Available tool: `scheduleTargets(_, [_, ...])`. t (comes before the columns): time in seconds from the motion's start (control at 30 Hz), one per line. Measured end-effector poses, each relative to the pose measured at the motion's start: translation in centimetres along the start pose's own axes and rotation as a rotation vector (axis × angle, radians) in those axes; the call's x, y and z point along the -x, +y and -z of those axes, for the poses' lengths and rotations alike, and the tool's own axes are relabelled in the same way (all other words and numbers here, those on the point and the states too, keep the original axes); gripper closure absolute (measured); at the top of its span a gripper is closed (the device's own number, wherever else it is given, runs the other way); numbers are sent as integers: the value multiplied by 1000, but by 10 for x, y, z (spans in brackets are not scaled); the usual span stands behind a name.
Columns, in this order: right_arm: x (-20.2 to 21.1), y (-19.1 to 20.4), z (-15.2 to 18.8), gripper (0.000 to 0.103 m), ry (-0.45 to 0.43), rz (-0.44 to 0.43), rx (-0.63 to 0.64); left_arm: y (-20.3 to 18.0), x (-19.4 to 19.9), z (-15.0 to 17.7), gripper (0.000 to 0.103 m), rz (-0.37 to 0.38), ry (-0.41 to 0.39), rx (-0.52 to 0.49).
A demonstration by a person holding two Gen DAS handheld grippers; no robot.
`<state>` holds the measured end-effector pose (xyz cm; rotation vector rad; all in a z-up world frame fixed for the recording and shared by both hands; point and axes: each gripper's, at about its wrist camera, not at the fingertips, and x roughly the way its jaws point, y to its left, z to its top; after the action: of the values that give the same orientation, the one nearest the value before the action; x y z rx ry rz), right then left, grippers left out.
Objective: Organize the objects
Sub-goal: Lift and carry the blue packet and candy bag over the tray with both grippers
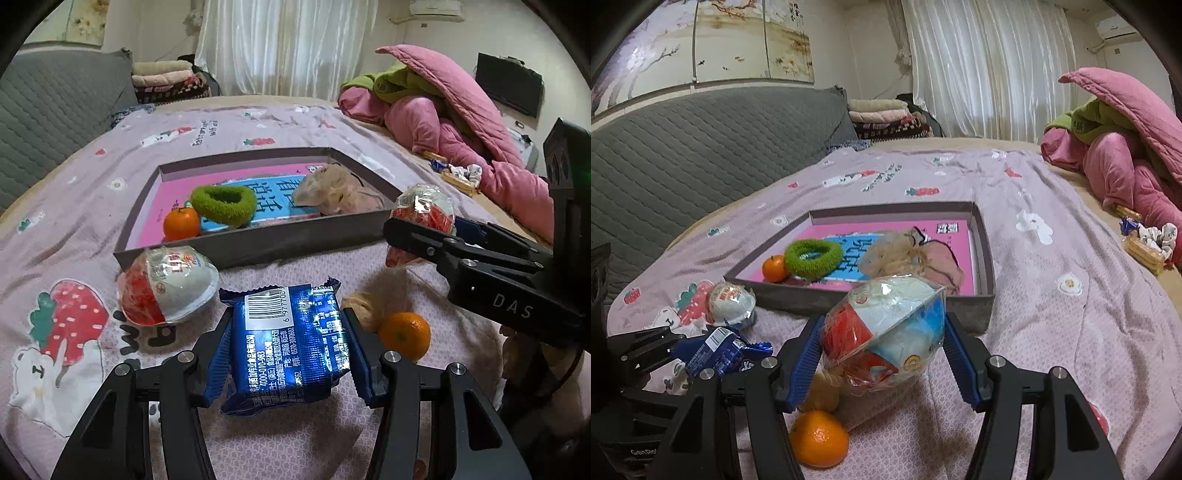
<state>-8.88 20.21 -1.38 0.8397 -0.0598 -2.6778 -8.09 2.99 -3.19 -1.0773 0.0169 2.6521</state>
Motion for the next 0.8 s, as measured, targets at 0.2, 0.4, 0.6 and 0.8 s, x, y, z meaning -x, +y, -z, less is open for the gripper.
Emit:
scheduleTargets(0.2, [5, 1, -2, 40, -15, -7, 3, 1, 6, -5, 47, -12, -14, 6])
scheduleTargets(0.4, [12, 1, -4, 40, -40, -9, 4, 5, 16, -13, 47, -18, -54, 15])
scheduleTargets(0.6, [15, 2, -5, 40, -50, -15, 8, 8, 21, -18, 47, -22, -72, 28])
scheduleTargets(0.8, [19, 6, -7, 40, -71, -5, 29, 13, 23, -24, 47, -19, -94, 38])
